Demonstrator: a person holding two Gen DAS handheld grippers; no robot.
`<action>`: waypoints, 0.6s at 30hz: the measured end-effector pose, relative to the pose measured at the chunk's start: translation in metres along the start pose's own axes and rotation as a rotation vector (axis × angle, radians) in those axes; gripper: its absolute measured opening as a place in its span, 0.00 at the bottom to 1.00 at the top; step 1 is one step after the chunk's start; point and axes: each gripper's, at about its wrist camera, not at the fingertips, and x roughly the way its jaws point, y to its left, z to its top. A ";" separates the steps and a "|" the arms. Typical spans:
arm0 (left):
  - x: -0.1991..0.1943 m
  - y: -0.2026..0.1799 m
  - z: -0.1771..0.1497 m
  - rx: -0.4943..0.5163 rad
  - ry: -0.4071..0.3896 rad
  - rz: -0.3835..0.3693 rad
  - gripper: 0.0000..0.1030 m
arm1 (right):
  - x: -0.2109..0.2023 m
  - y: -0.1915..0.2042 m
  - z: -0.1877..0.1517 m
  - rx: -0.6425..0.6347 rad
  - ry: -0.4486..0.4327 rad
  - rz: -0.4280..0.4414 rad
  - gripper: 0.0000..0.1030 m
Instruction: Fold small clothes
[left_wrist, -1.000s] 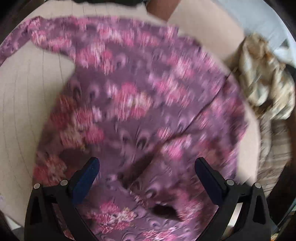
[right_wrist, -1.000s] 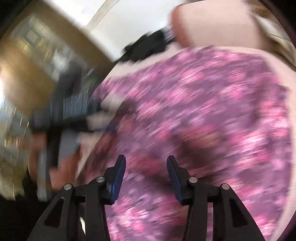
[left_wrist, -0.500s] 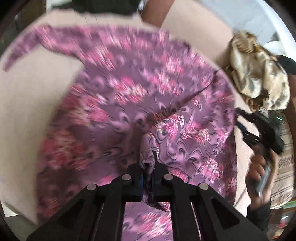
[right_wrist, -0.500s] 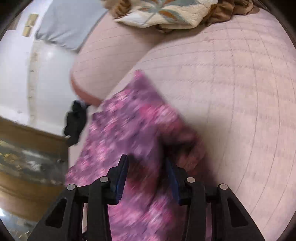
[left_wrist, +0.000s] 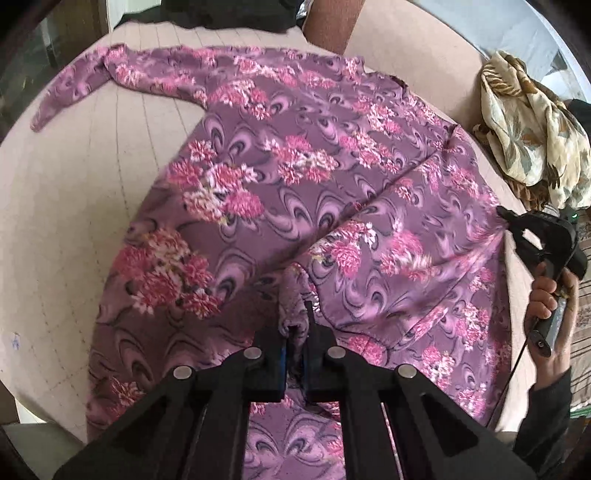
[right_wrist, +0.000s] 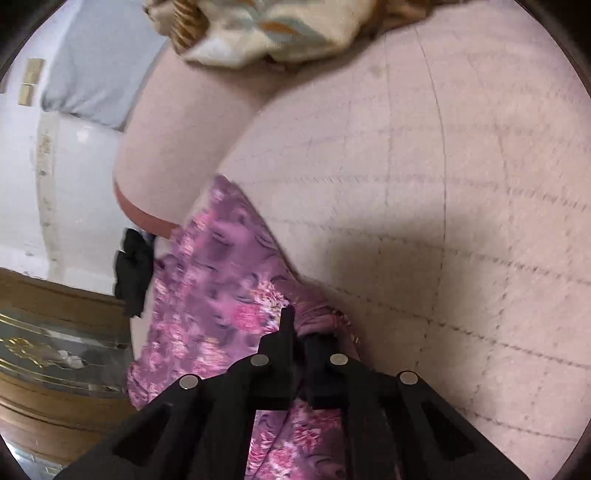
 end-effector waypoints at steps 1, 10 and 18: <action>0.005 0.000 0.001 0.007 0.005 0.011 0.05 | -0.005 0.002 0.002 -0.031 -0.023 -0.030 0.05; 0.008 -0.008 -0.002 0.032 0.027 0.055 0.11 | 0.003 -0.013 -0.001 -0.032 0.022 -0.079 0.05; -0.004 -0.012 -0.005 0.057 0.021 0.055 0.25 | -0.046 0.001 -0.034 -0.061 -0.061 -0.078 0.47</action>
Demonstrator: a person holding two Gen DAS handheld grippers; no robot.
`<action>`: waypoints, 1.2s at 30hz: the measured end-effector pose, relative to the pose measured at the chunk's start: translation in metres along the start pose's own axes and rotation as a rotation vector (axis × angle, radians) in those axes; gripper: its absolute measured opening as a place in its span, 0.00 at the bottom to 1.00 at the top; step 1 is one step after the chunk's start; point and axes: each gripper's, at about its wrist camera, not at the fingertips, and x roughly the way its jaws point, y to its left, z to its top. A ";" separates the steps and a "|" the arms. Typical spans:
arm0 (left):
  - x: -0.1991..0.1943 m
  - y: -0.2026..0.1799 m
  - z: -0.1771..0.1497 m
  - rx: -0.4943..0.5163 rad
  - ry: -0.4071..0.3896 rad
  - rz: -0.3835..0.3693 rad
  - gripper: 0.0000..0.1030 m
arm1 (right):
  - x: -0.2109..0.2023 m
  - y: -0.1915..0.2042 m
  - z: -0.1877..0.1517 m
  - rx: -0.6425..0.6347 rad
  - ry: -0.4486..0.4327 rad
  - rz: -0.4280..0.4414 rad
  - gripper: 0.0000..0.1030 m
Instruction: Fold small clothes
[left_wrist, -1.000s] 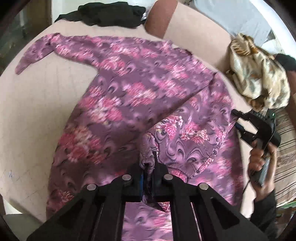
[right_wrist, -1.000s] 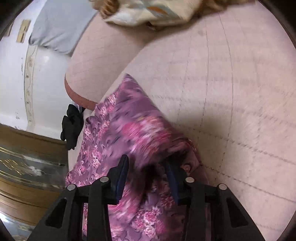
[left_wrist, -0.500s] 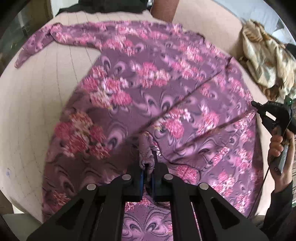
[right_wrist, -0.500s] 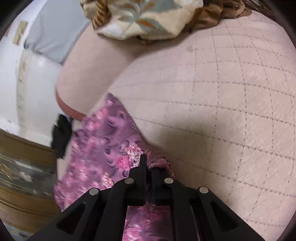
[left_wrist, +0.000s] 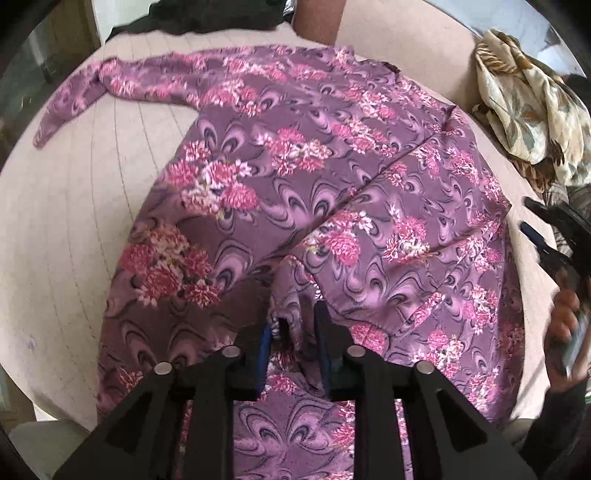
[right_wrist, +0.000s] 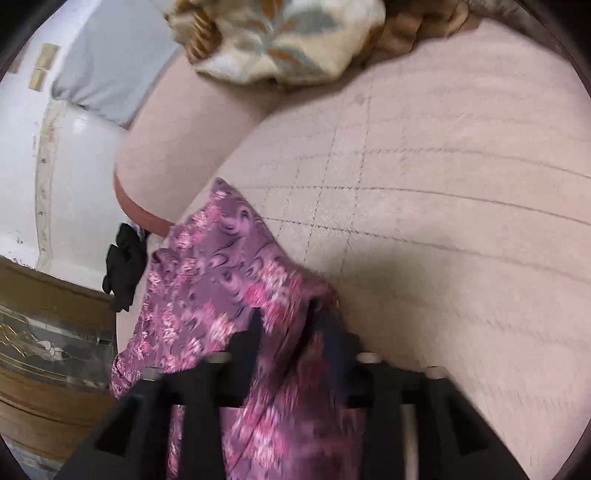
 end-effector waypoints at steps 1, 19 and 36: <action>0.003 -0.001 -0.002 0.007 0.001 0.018 0.26 | -0.008 0.004 -0.008 -0.015 -0.011 0.006 0.48; -0.035 0.021 -0.092 0.002 -0.182 -0.058 0.55 | -0.142 0.018 -0.243 -0.232 -0.060 -0.021 0.60; -0.064 0.025 -0.100 -0.001 -0.323 -0.082 0.69 | -0.149 0.063 -0.290 -0.456 0.001 -0.160 0.76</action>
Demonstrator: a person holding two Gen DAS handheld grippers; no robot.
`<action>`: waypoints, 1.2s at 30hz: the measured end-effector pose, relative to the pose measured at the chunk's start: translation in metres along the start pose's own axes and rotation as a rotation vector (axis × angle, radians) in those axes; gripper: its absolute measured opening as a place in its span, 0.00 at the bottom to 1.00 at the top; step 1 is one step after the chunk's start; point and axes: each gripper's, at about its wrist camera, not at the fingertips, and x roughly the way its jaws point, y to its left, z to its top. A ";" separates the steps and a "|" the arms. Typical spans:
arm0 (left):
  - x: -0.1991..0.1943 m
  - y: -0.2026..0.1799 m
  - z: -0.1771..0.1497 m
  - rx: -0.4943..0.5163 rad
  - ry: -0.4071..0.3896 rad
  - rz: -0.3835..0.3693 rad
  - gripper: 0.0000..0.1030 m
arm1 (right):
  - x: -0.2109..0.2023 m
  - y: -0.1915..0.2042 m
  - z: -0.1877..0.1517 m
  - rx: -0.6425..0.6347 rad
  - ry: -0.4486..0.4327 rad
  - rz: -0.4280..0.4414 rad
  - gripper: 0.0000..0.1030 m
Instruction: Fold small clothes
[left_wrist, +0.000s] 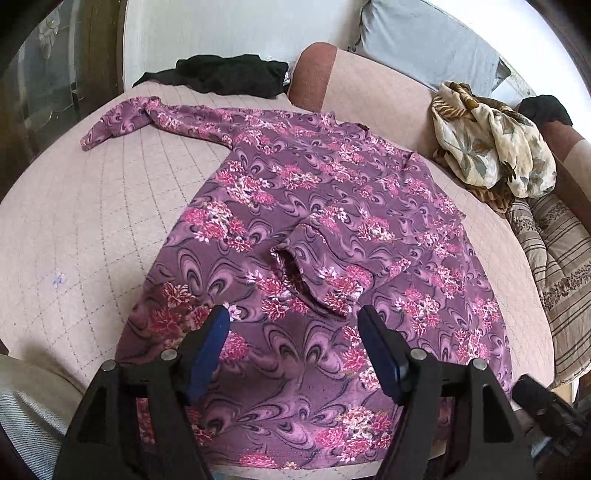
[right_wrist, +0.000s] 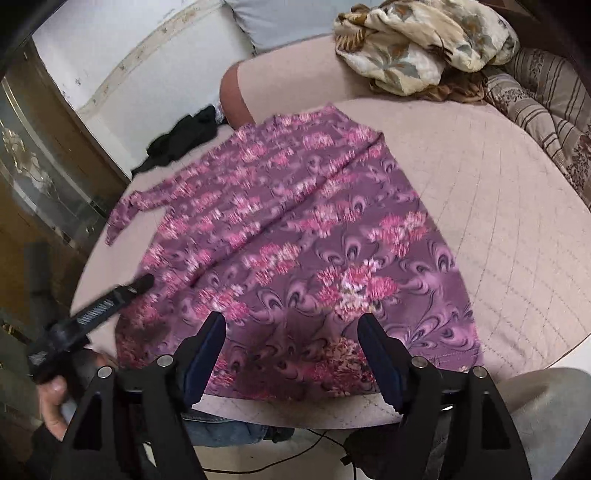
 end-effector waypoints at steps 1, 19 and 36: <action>-0.001 0.000 0.000 0.002 -0.005 0.000 0.69 | 0.004 -0.001 -0.001 -0.001 0.011 -0.010 0.76; -0.010 -0.006 0.004 0.009 -0.040 -0.020 0.70 | 0.016 -0.001 -0.001 0.010 0.032 -0.038 0.76; -0.019 -0.002 0.009 -0.031 -0.059 -0.050 0.70 | 0.015 -0.005 0.014 0.059 0.009 -0.011 0.76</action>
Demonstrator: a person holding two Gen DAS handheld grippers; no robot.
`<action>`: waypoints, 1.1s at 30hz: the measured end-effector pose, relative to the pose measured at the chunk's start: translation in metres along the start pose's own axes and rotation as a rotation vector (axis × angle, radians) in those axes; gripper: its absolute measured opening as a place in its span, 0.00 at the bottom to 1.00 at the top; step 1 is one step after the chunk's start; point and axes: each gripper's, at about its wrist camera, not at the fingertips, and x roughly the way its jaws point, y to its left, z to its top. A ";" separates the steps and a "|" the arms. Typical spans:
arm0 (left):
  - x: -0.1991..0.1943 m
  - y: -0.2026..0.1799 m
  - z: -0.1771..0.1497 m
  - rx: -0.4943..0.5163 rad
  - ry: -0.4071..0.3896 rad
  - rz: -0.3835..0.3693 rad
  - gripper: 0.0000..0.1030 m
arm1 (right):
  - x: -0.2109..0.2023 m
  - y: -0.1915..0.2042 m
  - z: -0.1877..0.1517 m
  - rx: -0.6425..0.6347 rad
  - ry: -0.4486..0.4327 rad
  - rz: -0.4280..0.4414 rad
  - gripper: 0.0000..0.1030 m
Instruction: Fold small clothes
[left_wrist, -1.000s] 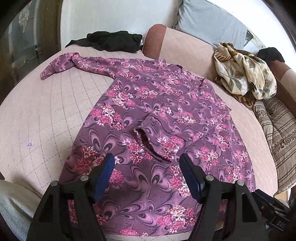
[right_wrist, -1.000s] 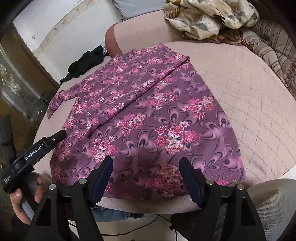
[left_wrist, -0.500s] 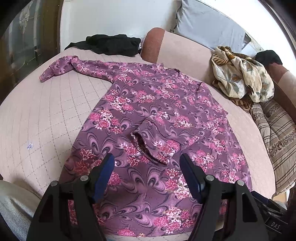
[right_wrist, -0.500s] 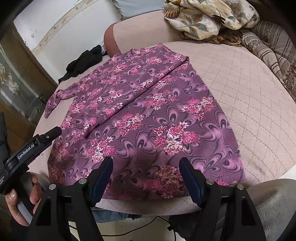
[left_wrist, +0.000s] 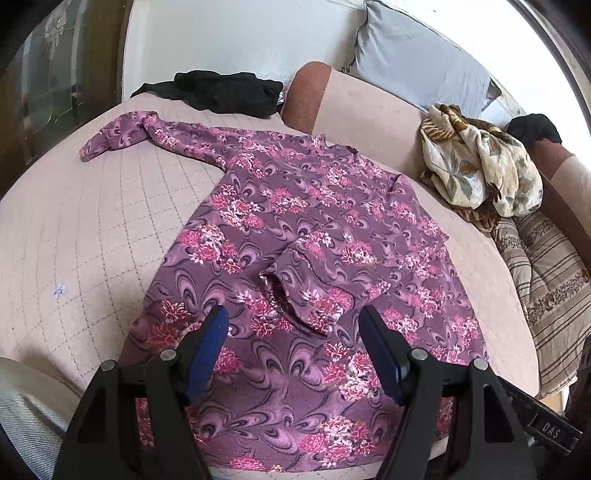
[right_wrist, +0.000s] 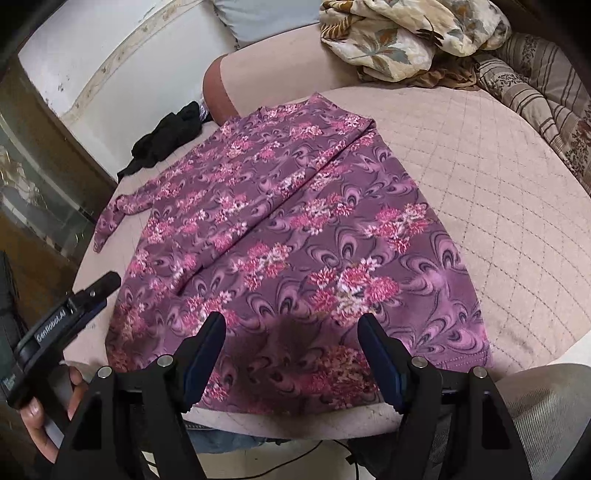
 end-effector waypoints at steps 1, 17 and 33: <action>0.000 0.001 0.000 -0.004 -0.001 -0.001 0.70 | 0.000 0.000 0.001 0.002 -0.002 -0.002 0.76; -0.006 0.006 0.008 -0.055 -0.023 -0.026 0.78 | -0.009 0.014 0.017 0.000 -0.014 0.001 0.78; -0.039 0.150 0.120 -0.387 -0.059 0.085 0.82 | 0.059 0.137 0.116 -0.166 0.022 0.235 0.79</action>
